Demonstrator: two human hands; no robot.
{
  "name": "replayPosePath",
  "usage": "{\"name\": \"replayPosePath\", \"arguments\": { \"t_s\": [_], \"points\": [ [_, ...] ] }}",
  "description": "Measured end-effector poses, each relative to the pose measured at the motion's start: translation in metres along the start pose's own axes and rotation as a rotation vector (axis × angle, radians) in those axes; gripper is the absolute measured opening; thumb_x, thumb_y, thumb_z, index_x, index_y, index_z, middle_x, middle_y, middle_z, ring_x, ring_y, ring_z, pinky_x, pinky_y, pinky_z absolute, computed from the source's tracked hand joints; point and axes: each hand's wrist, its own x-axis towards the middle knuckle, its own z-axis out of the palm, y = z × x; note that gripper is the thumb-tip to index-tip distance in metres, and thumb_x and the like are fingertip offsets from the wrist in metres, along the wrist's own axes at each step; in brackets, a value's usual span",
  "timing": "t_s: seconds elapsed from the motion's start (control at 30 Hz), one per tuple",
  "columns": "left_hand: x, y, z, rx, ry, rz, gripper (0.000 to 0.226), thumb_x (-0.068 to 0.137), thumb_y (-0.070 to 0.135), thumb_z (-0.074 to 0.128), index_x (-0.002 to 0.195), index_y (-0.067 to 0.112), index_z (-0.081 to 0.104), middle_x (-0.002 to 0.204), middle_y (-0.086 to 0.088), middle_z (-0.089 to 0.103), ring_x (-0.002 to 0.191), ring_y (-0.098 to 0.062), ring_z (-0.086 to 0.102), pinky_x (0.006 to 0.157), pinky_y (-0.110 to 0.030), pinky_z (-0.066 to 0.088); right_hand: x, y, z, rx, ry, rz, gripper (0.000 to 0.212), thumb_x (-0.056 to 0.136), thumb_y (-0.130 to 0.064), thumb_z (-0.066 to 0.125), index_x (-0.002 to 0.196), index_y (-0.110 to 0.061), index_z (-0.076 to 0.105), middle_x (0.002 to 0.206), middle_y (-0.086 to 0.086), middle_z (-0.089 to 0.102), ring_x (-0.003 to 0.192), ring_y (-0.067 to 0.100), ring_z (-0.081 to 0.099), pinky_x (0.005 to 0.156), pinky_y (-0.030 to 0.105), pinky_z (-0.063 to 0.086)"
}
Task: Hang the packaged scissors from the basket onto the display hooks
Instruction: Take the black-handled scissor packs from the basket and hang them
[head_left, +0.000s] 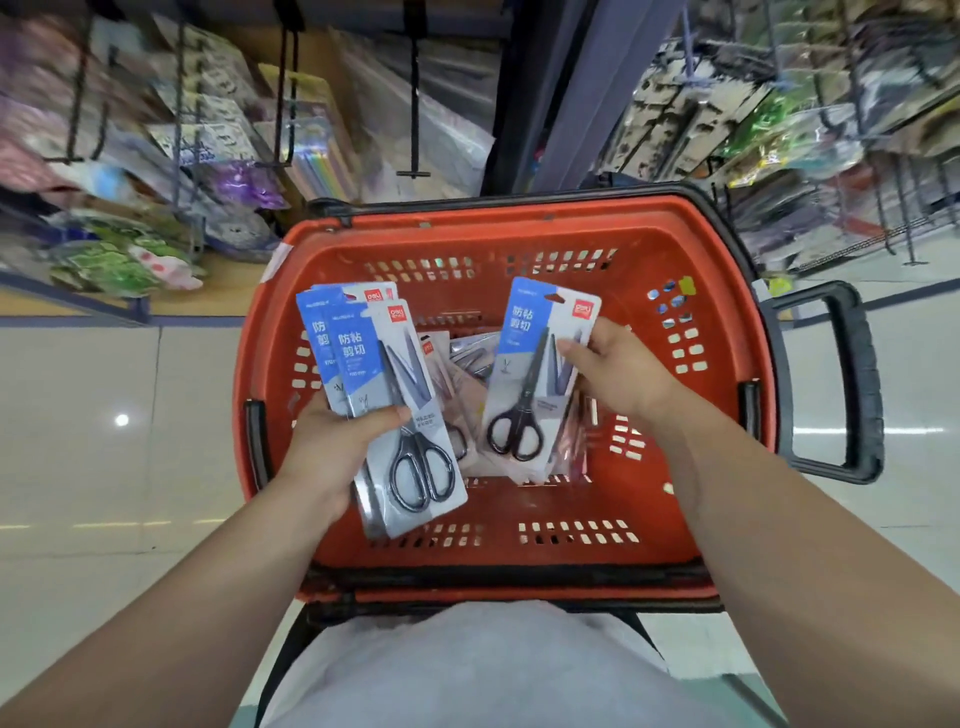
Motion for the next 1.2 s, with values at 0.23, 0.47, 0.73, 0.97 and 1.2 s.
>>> {"name": "replayPosePath", "arguments": {
  "t_s": [0.23,0.47,0.73,0.97,1.2],
  "points": [
    [-0.003,0.017,0.013,0.034,0.025,0.01,0.044,0.074,-0.007,0.086,0.105,0.02,0.072,0.097,-0.001,0.082,0.091,-0.027,0.079,0.086,-0.044,0.062,-0.021,-0.03,-0.015,0.338,-0.061,-0.02,0.02,0.108,-0.021,0.055,0.118,-0.022,0.072,0.109,-0.004,0.079,0.098,0.01,0.074,0.084,0.027,0.059],
    [-0.014,0.027,0.039,-0.118,-0.228,-0.042,0.058,0.063,0.0,0.087,0.118,0.012,0.073,0.112,-0.01,0.08,0.1,-0.029,0.078,0.086,-0.039,0.061,-0.018,-0.045,0.03,0.494,0.026,0.033,0.014,0.106,-0.028,0.058,0.103,-0.022,0.07,0.102,0.012,0.078,0.087,0.033,0.074,0.079,0.051,0.06],
    [-0.011,0.02,0.052,-0.132,-0.311,-0.09,0.058,0.068,0.019,0.082,0.125,0.016,0.07,0.116,-0.008,0.079,0.105,-0.028,0.077,0.09,-0.039,0.06,-0.023,-0.058,0.065,0.511,0.141,0.053,0.014,0.107,-0.023,0.054,0.104,-0.014,0.065,0.104,0.011,0.075,0.104,0.033,0.071,0.093,0.053,0.057],
    [0.01,-0.012,0.046,-0.096,-0.277,-0.13,0.073,0.052,0.01,0.09,0.122,0.013,0.069,0.114,-0.013,0.079,0.097,-0.028,0.078,0.087,-0.04,0.059,-0.011,-0.028,0.063,0.712,-0.006,0.3,0.012,0.108,-0.029,0.053,0.102,-0.019,0.053,0.097,0.014,0.07,0.082,0.022,0.066,0.072,0.035,0.055],
    [0.041,-0.028,0.033,-0.111,-0.198,-0.171,0.06,0.061,0.0,0.088,0.119,0.01,0.073,0.112,-0.014,0.079,0.095,-0.029,0.078,0.08,-0.038,0.065,0.031,0.073,0.025,0.02,-0.011,0.457,0.039,0.101,0.005,0.049,0.109,-0.028,0.069,0.114,0.005,0.068,0.103,0.028,0.069,0.088,0.039,0.059]
  ]
}}
